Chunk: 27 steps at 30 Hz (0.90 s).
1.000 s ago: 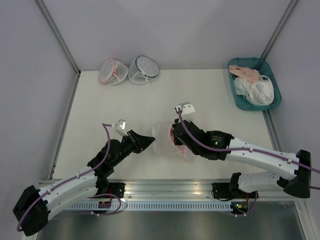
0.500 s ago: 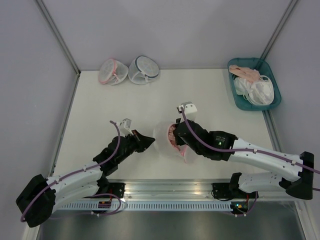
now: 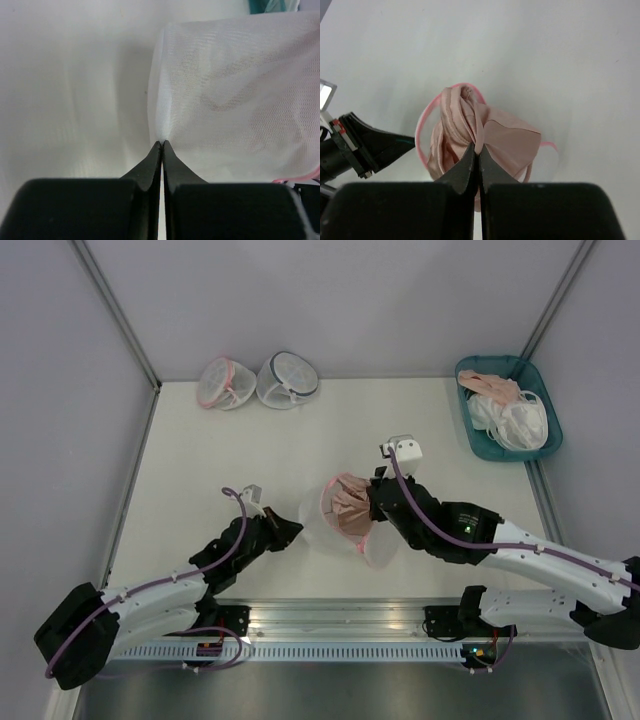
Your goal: Unzip the laundry bag and remove the bra
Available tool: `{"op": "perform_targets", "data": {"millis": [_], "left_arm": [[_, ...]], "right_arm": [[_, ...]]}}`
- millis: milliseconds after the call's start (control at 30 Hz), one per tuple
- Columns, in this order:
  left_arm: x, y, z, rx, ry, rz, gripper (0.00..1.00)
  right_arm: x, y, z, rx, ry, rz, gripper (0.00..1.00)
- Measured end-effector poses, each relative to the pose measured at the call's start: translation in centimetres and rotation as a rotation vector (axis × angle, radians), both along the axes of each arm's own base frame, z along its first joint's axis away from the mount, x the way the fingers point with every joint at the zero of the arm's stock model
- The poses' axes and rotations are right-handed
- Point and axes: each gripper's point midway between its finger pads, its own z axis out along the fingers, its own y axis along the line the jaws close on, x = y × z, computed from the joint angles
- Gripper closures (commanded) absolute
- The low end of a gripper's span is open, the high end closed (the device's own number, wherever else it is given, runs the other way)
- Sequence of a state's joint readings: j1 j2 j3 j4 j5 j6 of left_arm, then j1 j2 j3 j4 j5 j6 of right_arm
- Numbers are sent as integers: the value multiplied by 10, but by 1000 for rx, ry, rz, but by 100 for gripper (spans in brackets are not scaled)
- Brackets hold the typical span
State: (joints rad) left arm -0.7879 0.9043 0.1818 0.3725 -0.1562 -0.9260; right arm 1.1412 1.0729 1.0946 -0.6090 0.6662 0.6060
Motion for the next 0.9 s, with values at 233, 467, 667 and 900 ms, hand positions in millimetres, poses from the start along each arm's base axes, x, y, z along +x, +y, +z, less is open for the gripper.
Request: {"op": "perform_targets", "data": {"millis": [233,467,667,900], "left_arm": [[-11,11,-25,43,53,3,98],[-13,13,-19,28,44,5,98],[-19,16,-27,41,91,9,73],[-28,19,-18,8,126,10,5]], "right_arm": [[22,-32,58,13,-151,-126,100],[62,-67,90,-36,-254,-268,100],[95,-87,126,-47,-322,-364,100],[131,-119,171,-31,-393,-470,99]]}}
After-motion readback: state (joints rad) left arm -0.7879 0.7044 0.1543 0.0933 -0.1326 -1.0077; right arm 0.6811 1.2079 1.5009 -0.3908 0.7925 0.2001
